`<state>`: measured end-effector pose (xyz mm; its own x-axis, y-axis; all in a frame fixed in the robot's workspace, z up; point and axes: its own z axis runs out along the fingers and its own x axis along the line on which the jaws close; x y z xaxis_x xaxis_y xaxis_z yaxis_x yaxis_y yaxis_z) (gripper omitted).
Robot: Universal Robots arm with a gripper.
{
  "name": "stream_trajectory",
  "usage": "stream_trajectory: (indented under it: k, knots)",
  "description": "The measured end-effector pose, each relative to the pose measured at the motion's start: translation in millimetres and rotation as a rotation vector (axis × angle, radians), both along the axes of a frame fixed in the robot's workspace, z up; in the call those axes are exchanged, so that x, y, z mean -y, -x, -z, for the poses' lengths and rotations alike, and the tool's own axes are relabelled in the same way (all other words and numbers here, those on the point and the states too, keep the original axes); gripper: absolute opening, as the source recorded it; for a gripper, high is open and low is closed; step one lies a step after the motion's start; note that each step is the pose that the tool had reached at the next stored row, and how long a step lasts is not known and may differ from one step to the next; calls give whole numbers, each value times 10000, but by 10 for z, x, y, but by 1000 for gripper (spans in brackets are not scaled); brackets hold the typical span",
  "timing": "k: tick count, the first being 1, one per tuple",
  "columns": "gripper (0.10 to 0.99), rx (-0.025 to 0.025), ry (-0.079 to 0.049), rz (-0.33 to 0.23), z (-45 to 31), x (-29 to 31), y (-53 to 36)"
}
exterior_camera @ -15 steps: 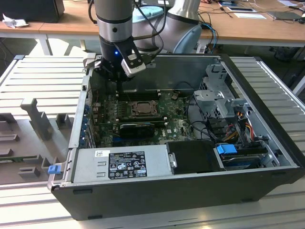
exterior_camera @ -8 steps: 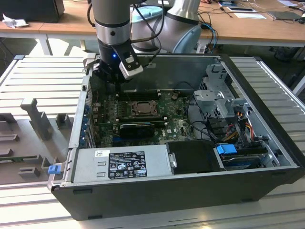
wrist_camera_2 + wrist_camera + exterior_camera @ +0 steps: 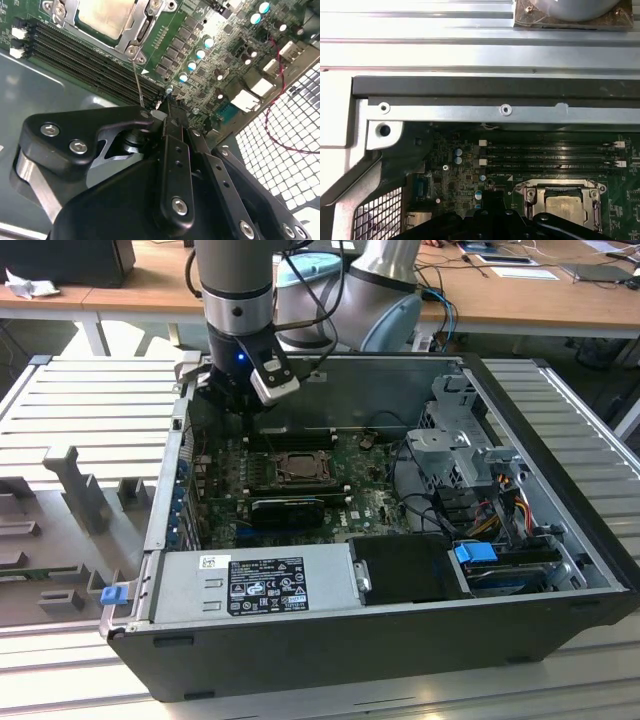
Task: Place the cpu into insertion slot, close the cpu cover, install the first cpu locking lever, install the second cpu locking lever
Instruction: 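Install the first cpu locking lever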
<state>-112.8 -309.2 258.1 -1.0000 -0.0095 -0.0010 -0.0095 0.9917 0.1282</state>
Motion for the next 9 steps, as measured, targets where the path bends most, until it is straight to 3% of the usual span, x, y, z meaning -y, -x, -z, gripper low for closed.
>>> stream_trajectory:
  k: [2,5,9]
  knots:
    - [106,-1,6,-4,2,-40,-28]
    - [106,-1,139,-1,2,-59,-55]
    - [106,-1,216,0,2,-76,-144]
